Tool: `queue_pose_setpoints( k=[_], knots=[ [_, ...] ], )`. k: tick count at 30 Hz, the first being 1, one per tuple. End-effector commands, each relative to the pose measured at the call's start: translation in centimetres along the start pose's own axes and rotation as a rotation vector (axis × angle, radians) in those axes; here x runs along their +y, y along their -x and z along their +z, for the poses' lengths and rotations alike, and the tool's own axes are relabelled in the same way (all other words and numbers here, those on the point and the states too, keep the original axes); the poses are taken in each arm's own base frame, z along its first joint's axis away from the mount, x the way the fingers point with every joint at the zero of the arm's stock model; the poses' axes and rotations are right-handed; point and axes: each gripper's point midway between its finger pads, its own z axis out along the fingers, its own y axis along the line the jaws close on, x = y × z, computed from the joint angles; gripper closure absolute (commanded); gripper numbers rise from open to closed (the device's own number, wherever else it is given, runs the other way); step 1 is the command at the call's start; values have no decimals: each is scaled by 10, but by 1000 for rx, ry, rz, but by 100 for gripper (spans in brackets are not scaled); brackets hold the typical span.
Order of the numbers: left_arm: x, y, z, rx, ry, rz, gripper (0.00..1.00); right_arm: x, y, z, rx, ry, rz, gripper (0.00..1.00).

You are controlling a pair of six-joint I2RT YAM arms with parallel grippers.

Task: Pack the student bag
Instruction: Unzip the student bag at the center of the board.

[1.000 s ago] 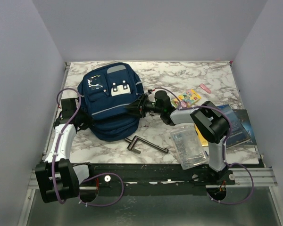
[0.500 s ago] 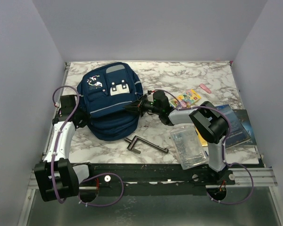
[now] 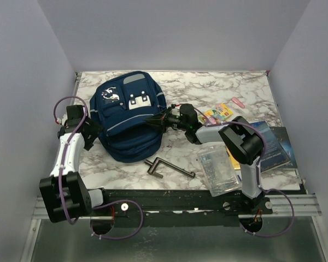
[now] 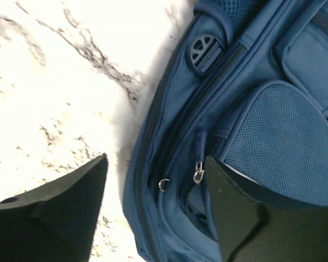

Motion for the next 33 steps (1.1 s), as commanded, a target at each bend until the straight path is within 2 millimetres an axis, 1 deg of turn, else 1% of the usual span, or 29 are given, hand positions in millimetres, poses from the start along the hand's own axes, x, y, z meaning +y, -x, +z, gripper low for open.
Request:
queue_pose_setpoints(
  k=[1, 3, 4, 7, 8, 9, 11, 13, 14, 15, 16, 19, 21, 23, 25, 27, 30, 33],
  knots=[
    [23, 13, -22, -142, 36, 16, 16, 36, -15, -4, 74, 104, -29, 99],
    [26, 12, -31, -175, 12, 37, 11, 37, -16, -3, 82, 110, -26, 99],
    [20, 9, -36, -180, -38, 70, 9, 38, -16, -3, 86, 112, -28, 99],
    [-15, -4, -58, -186, -224, 290, 5, 35, -15, 0, 87, 95, -42, 100],
    [-29, -12, -68, -191, -277, 378, 2, 35, -14, 1, 85, 88, -58, 100],
    [-39, -16, -77, -212, -304, 447, 2, 34, -14, 2, 87, 79, -72, 99],
    [-60, -32, -95, -246, -375, 593, 2, 27, -13, 4, 86, 54, -112, 99],
    [-76, -42, -108, -292, -434, 718, 2, 20, -12, 3, 74, 22, -147, 99],
    [-82, -45, -112, -316, -453, 783, 2, 18, -11, 2, 65, 13, -170, 99],
    [-88, -52, -115, -335, -473, 865, 2, 18, -11, 1, 59, 1, -189, 100],
    [-94, -57, -117, -367, -495, 942, 2, 18, -12, 1, 55, -11, -210, 99],
    [-104, -71, -115, -470, -502, 1142, 2, 24, -13, 0, 47, -28, -254, 99],
    [-113, -74, -116, -502, -494, 1222, 2, 27, -14, -3, 33, -28, -269, 99],
    [-121, -76, -113, -499, -479, 1283, 3, 28, -13, -5, 18, -29, -271, 99],
    [-125, -77, -107, -497, -437, 1326, 5, 29, -14, -6, 12, -27, -266, 99],
    [-128, -83, -101, -476, -424, 1363, 12, 33, -16, -8, 15, -15, -258, 99],
    [-131, -91, -96, -444, -428, 1367, 18, 39, -18, -9, 11, 12, -246, 99],
    [-133, -91, -93, -444, -417, 1378, 15, 47, -18, -9, 7, 26, -249, 99]
  ],
)
